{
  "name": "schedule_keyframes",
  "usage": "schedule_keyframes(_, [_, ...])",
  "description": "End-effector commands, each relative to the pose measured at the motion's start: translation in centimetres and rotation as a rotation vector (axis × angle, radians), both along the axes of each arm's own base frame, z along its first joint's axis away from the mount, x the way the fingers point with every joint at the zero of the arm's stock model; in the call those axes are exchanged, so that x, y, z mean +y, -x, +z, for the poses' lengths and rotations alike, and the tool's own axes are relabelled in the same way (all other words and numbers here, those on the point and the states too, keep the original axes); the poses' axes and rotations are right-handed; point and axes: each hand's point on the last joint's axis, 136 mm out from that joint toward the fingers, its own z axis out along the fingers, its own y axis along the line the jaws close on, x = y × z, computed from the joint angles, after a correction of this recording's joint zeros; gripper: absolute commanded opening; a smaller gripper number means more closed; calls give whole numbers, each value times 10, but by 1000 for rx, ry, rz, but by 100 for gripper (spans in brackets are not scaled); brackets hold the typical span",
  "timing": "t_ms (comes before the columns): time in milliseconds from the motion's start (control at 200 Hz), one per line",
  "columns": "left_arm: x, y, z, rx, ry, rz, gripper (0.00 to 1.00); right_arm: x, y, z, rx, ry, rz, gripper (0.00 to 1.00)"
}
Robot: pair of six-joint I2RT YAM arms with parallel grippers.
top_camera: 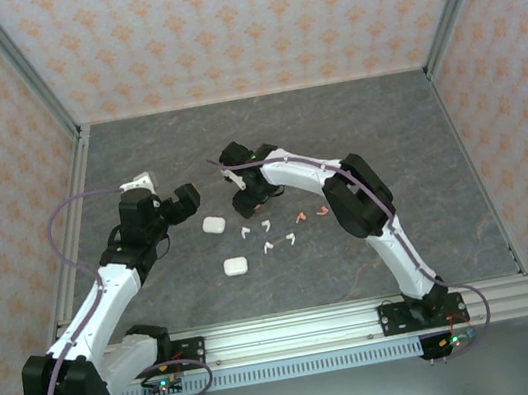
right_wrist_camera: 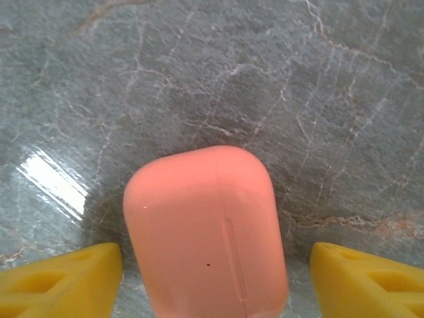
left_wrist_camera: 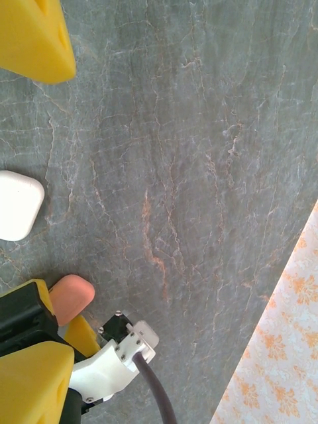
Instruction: Insert wireless bluetooth earbuds into charging case
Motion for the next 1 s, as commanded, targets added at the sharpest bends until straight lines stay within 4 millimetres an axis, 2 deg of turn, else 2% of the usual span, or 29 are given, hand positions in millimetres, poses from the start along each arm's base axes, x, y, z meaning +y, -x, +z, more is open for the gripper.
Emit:
schedule_keyframes(0, [4, 3, 0, 13, -4, 8, 100, -3, 1, -7, 24, 30, -2, 68])
schedule_keyframes(240, [3, 4, 3, 10, -3, 6, 100, -7, 1, 4, 2, 35, 10, 51])
schedule_keyframes(420, [1, 4, 7, 5, 7, -6, 100, -9, 1, 16, -25, 30, 31, 46])
schedule_keyframes(500, [-2, 4, 10, 1, 14, -19, 100, -10, -1, 28, -58, 12, 29, 45])
schedule_keyframes(586, [-5, 5, 17, -5, 22, -38, 100, -12, -2, 51, -116, -37, 24, 45])
schedule_keyframes(746, [-28, 5, 30, -21, 62, -174, 94, -24, 6, 102, -239, -140, 39, 45])
schedule_keyframes(856, [-56, 7, 46, -39, 134, -326, 87, -32, 19, 132, -330, -216, 72, 45])
schedule_keyframes(996, [-91, 12, 78, -87, 230, -526, 80, -45, 35, 163, -450, -281, 133, 45])
